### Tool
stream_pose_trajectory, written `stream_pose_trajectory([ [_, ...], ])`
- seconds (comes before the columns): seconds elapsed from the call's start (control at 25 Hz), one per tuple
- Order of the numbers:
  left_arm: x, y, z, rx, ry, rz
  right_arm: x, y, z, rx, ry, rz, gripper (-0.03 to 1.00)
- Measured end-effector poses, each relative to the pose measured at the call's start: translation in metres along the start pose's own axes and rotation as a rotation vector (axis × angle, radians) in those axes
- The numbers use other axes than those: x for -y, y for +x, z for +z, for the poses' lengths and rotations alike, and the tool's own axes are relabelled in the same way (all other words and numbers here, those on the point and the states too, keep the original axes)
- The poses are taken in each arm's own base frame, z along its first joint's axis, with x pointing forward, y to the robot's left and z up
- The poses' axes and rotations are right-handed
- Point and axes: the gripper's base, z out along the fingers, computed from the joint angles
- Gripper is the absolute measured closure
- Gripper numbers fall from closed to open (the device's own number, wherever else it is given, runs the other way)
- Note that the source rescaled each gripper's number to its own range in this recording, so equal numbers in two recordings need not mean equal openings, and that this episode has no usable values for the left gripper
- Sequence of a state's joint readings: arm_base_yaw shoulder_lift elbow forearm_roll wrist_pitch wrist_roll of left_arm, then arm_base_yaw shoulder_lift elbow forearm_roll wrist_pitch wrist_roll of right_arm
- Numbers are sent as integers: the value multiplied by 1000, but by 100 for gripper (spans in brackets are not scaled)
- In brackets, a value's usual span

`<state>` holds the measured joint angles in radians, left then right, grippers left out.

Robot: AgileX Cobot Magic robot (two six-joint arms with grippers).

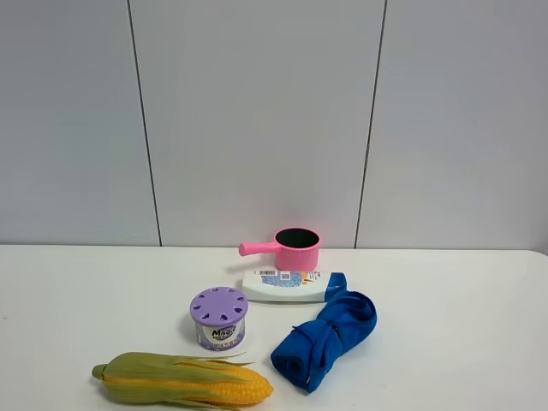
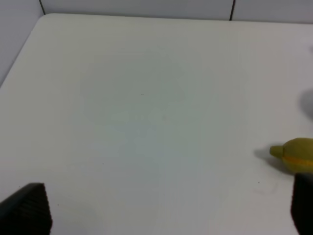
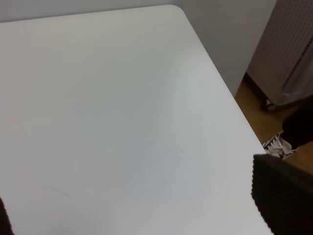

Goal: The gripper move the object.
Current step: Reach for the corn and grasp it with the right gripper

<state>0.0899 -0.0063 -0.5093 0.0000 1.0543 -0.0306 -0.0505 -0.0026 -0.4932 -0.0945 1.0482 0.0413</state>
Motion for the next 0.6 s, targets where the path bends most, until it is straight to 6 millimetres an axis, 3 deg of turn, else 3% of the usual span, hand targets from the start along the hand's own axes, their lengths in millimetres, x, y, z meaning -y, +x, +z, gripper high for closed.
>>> stream_pose_trajectory([
  [0.6, 0, 0, 0, 0, 0, 0, 2, 0, 0, 1, 17, -66, -3],
])
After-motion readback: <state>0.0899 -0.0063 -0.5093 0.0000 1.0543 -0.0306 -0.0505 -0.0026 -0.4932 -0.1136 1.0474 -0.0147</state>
